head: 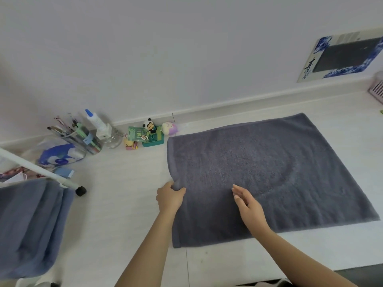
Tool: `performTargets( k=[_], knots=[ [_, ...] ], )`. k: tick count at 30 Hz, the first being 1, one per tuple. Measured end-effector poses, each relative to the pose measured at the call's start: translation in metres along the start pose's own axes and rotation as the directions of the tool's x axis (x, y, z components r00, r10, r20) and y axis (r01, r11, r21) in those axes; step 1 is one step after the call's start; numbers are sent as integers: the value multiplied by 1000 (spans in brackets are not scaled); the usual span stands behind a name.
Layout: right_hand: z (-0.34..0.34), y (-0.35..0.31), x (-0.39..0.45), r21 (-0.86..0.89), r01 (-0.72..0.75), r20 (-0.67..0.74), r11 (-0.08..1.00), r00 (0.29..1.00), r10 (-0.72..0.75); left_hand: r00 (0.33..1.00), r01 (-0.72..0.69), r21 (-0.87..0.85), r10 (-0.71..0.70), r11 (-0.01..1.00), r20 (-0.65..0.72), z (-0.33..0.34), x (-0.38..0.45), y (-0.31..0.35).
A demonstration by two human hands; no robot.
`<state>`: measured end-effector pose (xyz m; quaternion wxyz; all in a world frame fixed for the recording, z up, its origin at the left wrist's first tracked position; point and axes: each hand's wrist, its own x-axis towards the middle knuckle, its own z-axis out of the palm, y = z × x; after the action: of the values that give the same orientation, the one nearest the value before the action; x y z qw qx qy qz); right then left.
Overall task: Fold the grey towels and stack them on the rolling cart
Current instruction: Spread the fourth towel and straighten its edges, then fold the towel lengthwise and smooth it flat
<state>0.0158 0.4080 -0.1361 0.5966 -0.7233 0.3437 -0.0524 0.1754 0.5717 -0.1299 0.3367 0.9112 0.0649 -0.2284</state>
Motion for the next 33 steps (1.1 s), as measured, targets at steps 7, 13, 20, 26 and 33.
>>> performTargets(
  k=[7, 13, 20, 26, 33],
  knots=[
    [-18, 36, -3, -749, 433, 365, 501, 901, -233, 999, -34, -124, 32, 992, -17, 3, -6, 0],
    [-90, 44, 24, -814, 412, 399, 409, 909, -122, 828, -542, 492, 533, 682, 173, 18, -28, -4],
    [-151, 24, 40, -961, 60, 51, 270, 998, -40, 593, -800, 474, 603, 368, 534, 51, -58, 5],
    [-103, 22, 1, -763, 217, 12, 609, 947, -322, 478, -879, 344, 593, 331, 648, 63, -71, 24],
    [-55, 59, -41, -611, 272, 109, 744, 959, -261, 472, -877, 305, 541, 372, 696, 66, -64, 29]
  ],
)
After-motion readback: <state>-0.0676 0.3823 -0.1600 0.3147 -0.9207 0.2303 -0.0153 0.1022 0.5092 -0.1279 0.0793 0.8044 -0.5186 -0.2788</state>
